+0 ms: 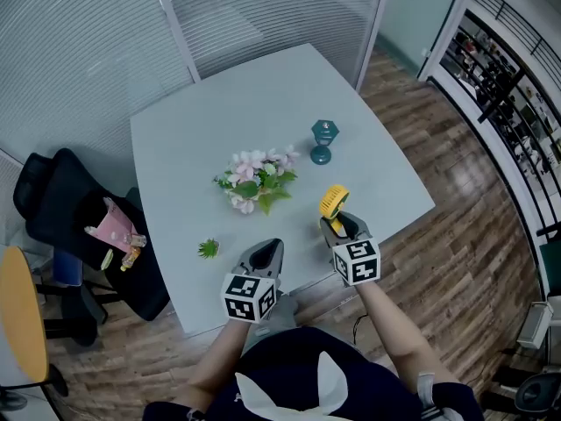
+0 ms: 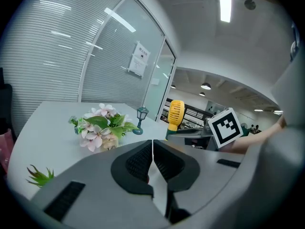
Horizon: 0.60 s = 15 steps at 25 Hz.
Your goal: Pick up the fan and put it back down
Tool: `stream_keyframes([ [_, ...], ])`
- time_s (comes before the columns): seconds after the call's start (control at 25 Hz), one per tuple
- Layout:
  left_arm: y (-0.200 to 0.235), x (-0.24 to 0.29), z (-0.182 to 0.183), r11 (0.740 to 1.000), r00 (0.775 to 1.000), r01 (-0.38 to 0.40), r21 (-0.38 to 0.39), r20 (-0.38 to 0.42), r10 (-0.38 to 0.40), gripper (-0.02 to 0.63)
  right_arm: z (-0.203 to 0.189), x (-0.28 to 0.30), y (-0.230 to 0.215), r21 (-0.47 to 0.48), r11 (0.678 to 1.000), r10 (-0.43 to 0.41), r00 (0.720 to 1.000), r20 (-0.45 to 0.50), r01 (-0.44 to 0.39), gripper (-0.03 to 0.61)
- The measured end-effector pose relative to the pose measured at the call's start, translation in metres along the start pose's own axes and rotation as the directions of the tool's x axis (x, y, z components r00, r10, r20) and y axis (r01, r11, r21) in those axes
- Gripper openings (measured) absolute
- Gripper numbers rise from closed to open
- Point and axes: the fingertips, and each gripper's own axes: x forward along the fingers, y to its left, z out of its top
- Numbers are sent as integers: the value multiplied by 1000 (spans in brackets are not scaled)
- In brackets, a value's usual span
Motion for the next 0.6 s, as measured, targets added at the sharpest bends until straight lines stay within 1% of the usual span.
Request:
stream_keyframes([
  [0.32, -9, -16, -3, 999, 999, -30, -16, 31, 31, 26, 20, -39, 17, -8, 1000, -1, 998, 63, 2, 161],
  [0.6, -19, -28, -7, 999, 998, -37, -21, 53, 39, 26, 35, -79, 38, -68, 998, -7, 993, 121, 16, 161],
])
